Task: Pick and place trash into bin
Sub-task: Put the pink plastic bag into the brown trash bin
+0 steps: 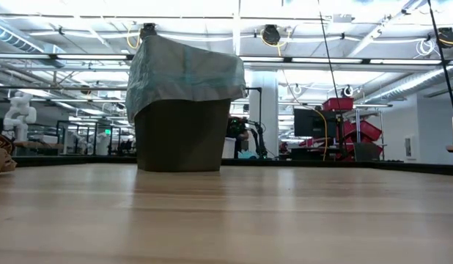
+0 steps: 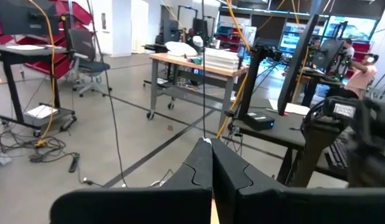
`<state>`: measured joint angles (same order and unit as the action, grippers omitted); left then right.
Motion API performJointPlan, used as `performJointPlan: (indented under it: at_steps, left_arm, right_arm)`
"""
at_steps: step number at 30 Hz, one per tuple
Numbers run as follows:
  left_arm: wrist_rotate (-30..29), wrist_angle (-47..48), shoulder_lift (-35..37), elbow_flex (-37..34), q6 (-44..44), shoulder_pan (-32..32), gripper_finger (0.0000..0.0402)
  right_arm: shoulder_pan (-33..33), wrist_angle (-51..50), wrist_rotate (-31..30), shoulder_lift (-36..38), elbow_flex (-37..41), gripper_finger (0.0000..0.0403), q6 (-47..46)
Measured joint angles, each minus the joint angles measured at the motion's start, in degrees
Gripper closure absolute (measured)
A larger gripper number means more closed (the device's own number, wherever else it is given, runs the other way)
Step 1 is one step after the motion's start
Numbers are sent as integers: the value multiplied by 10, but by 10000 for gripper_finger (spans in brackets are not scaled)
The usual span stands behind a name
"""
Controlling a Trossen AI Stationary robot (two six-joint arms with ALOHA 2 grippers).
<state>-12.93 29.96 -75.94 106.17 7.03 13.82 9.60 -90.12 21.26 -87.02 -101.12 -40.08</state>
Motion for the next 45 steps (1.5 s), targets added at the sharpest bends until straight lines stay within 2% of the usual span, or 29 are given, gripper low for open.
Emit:
performJointPlan:
  at_steps: [5, 11, 16, 19, 23, 30, 35, 39, 42, 45]
  left_arm:
    - [9, 3, 0, 0, 0, 0, 402]
    - [9, 8, 0, 0, 0, 0, 402]
    - [10, 12, 0, 0, 0, 0, 402]
    - [14, 11, 0, 0, 1, 0, 402]
    - [22, 11, 0, 0, 2, 0, 402]
    - [23, 21, 0, 0, 5, 0, 402]
    - [23, 26, 0, 0, 16, 0, 402]
    - [23, 26, 0, 0, 17, 0, 402]
    - [23, 26, 0, 0, 17, 0, 402]
    - [23, 25, 0, 0, 17, -1, 402]
  right_arm:
    - [104, 1, 3, 33, 134, 235, -120]
    - [219, 27, 51, 40, 251, 178, -225]
    - [293, 178, 105, 40, 334, 139, -304]
    - [328, 282, 104, 40, 372, 128, -356]
    - [369, 361, 102, 35, 414, 121, -417]
    - [428, 404, 103, 2, 468, 115, -433]
    - [450, 506, 102, -25, 516, 115, -433]
    - [452, 548, 85, -54, 548, 116, -437]
    - [451, 553, 76, -81, 556, 134, -435]
    - [448, 541, 67, -102, 557, 184, -407]
